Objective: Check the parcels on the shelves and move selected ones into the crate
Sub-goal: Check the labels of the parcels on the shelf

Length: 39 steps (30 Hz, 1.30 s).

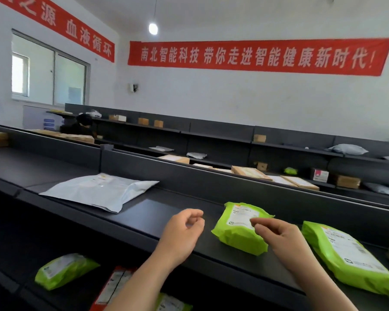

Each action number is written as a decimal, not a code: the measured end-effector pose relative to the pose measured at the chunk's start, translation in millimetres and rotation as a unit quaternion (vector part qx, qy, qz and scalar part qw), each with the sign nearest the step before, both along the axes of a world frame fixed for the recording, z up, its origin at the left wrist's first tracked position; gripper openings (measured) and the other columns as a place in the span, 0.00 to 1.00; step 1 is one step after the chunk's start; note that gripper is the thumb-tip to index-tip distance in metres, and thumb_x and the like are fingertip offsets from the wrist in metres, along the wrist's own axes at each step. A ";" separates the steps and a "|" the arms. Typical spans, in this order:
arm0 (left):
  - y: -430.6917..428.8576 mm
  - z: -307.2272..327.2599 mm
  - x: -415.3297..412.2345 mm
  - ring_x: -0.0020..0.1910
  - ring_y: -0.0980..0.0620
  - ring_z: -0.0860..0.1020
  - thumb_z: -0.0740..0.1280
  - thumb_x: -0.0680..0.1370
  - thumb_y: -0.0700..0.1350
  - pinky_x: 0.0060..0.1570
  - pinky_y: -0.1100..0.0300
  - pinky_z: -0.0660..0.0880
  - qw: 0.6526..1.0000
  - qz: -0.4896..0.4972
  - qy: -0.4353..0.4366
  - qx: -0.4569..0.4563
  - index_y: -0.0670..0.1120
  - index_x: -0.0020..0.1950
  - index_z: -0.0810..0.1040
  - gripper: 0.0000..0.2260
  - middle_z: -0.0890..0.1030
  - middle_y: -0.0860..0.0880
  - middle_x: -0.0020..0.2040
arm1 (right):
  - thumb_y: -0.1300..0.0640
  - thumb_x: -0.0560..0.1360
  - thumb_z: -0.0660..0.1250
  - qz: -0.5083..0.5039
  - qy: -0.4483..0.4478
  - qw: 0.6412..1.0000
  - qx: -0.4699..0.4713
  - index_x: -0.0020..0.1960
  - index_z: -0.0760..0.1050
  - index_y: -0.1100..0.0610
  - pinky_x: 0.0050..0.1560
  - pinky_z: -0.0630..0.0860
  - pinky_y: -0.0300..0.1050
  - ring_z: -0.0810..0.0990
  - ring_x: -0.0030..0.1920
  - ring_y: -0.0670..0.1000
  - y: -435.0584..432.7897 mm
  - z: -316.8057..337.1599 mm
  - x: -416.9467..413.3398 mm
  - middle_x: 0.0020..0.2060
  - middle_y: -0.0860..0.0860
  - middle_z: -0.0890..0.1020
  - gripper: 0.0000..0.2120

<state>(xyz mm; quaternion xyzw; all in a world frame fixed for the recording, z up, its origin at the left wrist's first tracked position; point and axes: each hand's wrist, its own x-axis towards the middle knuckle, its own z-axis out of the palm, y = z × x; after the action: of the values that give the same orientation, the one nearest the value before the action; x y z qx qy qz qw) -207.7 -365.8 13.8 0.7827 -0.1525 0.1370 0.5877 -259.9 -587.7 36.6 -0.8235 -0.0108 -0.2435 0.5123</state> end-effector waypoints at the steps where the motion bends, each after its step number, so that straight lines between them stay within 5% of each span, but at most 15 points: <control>1: 9.7 0.1 5.7 0.50 0.59 0.80 0.67 0.77 0.47 0.48 0.71 0.72 1.000 -0.006 0.002 0.002 0.52 0.57 0.79 0.09 0.81 0.54 0.51 | 0.61 0.75 0.69 -0.010 0.003 1.000 0.000 0.44 0.83 0.47 0.47 0.73 0.32 0.81 0.49 0.41 8.5 -0.2 1.6 0.45 0.43 0.85 0.10; 9: 58.6 -3.5 35.5 0.51 0.58 0.80 0.67 0.77 0.46 0.57 0.61 0.75 0.999 -0.023 0.017 0.020 0.51 0.57 0.79 0.09 0.82 0.54 0.52 | 0.63 0.75 0.69 -0.058 -0.004 0.998 -0.023 0.43 0.82 0.47 0.43 0.71 0.26 0.80 0.47 0.37 48.1 -1.5 13.1 0.44 0.41 0.84 0.11; 15: 58.9 0.0 43.7 0.54 0.61 0.77 0.65 0.78 0.48 0.51 0.67 0.71 0.999 -0.027 0.027 0.034 0.54 0.60 0.77 0.11 0.79 0.57 0.55 | 0.61 0.74 0.70 -0.074 0.013 0.996 -0.041 0.46 0.83 0.48 0.47 0.71 0.31 0.80 0.48 0.39 51.6 6.1 18.4 0.46 0.43 0.84 0.09; 19: 20.9 6.7 48.2 0.54 0.60 0.76 0.64 0.77 0.48 0.48 0.69 0.70 0.995 -0.064 0.033 0.068 0.50 0.65 0.75 0.16 0.79 0.55 0.56 | 0.58 0.74 0.70 -0.148 0.038 0.984 -0.090 0.53 0.82 0.49 0.51 0.71 0.41 0.80 0.51 0.47 28.5 7.5 20.6 0.52 0.47 0.83 0.09; 25: -46.4 12.4 48.0 0.65 0.52 0.73 0.65 0.77 0.51 0.61 0.62 0.67 0.982 -0.123 0.076 0.124 0.46 0.73 0.67 0.25 0.74 0.47 0.67 | 0.52 0.73 0.71 -0.186 0.125 0.970 -0.095 0.66 0.75 0.54 0.57 0.70 0.43 0.76 0.62 0.53 -4.6 -2.9 30.5 0.54 0.50 0.78 0.22; 29: -67.9 13.3 52.0 0.54 0.50 0.78 0.65 0.77 0.50 0.55 0.57 0.74 0.977 -0.125 0.071 0.157 0.47 0.59 0.77 0.12 0.81 0.49 0.56 | 0.54 0.74 0.71 -0.161 0.147 0.975 -0.051 0.68 0.74 0.54 0.63 0.71 0.44 0.75 0.64 0.53 -9.2 -9.1 35.9 0.63 0.53 0.77 0.23; 35: -75.9 6.5 62.6 0.49 0.53 0.81 0.73 0.71 0.43 0.52 0.55 0.79 0.985 -0.125 0.087 0.078 0.46 0.59 0.77 0.17 0.82 0.50 0.52 | 0.57 0.74 0.71 -0.151 0.102 0.983 -0.035 0.66 0.75 0.55 0.56 0.73 0.41 0.78 0.56 0.49 -4.6 -13.5 35.4 0.55 0.49 0.80 0.21; 39: -69.7 2.3 62.2 0.50 0.51 0.82 0.77 0.68 0.37 0.49 0.53 0.81 0.981 -0.148 0.122 -0.025 0.46 0.61 0.73 0.24 0.82 0.48 0.54 | 0.59 0.72 0.73 -0.133 0.057 0.989 -0.021 0.66 0.74 0.49 0.57 0.78 0.48 0.80 0.55 0.47 -4.7 -13.4 32.5 0.56 0.47 0.80 0.23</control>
<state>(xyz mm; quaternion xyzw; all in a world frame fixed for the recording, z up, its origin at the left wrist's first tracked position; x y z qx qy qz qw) -145.5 -435.5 16.1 0.7473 -0.1901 -0.0445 0.6352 -227.3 -592.4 23.2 -0.8410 0.1229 -0.2619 0.4573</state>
